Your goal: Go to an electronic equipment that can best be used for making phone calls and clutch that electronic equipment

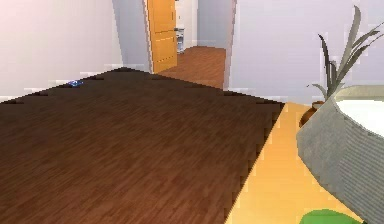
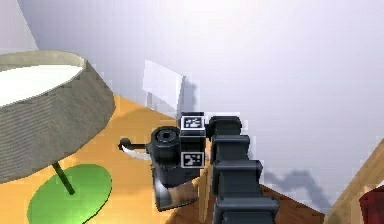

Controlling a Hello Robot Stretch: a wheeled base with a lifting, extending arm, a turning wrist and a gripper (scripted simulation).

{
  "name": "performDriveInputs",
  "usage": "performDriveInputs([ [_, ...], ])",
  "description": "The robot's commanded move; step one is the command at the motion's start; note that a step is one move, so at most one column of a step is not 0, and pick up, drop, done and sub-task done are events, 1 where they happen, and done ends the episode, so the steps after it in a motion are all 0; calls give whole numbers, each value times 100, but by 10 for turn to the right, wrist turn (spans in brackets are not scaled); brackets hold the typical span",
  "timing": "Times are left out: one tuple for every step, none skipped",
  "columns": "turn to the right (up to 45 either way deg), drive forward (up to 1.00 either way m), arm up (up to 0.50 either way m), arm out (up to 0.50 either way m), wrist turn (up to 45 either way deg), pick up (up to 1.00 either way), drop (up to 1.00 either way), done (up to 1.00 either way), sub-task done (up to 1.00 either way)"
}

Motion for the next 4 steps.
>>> performDriveInputs([
  [0,0,-30,0,0,0,0,0,0],
  [0,0,0,0,0,100,0,0,0],
  [0,0,10,0,0,0,0,0,0],
  [0,0,0,0,0,0,0,100,0],
])
